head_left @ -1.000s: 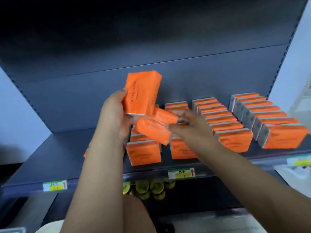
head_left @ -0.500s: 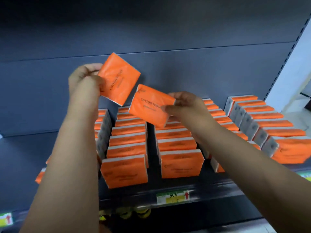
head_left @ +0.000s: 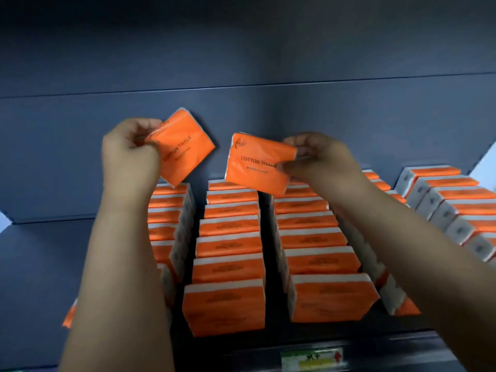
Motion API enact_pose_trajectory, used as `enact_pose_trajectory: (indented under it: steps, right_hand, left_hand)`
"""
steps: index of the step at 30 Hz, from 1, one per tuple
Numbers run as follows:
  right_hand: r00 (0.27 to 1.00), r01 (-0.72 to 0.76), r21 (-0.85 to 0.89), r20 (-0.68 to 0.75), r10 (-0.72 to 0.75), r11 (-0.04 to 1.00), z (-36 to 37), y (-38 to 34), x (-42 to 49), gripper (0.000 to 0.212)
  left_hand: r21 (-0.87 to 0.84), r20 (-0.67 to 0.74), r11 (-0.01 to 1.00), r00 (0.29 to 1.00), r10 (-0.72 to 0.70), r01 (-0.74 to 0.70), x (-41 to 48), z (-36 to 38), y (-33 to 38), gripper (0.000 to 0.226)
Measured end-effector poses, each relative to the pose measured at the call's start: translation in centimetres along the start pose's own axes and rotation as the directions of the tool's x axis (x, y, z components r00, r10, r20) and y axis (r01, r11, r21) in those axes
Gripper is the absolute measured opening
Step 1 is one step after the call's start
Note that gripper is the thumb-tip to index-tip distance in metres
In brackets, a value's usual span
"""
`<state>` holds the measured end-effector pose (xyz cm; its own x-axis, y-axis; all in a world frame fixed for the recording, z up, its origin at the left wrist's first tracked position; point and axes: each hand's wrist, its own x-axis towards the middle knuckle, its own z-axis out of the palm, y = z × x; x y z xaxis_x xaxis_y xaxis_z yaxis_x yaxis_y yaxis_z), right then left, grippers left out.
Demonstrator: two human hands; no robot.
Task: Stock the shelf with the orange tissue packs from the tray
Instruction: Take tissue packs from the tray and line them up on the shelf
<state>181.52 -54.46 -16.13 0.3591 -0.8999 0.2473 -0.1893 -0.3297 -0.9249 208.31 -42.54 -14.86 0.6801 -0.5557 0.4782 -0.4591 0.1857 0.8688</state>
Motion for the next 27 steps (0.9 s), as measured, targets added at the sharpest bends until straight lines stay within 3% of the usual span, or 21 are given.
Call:
enact_pose_trajectory:
  steps: [10, 15, 19, 23, 27]
  right_hand:
    - [0.991, 0.130, -0.242, 0.023, -0.129, 0.962, 4.7, 0.4, 3.7, 0.040]
    - [0.996, 0.075, -0.142, -0.037, -0.081, 0.987, 5.5, 1.6, 4.3, 0.038]
    - [0.998, 0.057, -0.145, -0.027, -0.062, 0.988, 6.1, 2.3, 4.5, 0.036]
    - [0.995, 0.100, -0.295, 0.006, -0.103, 0.950, 6.8, 2.4, 4.1, 0.038]
    - [0.973, 0.202, -0.522, 0.013, -0.229, 0.829, 7.2, 1.9, 3.8, 0.046]
  left_hand:
    - [0.191, 0.051, 0.981, 0.998, -0.030, 0.020, 2.5, -0.9, -2.5, 0.048]
    - [0.312, 0.135, 0.949, 0.991, -0.007, -0.036, 1.9, -1.4, -3.6, 0.059]
    - [0.342, 0.126, 0.937, 0.992, 0.021, -0.064, 2.0, -1.0, -3.4, 0.059]
    - [0.391, 0.101, 0.913, 0.992, 0.082, -0.115, 2.3, -1.0, -3.9, 0.066]
    - [0.482, 0.095, 0.868, 0.992, 0.084, -0.119, 1.9, -1.6, -4.4, 0.057]
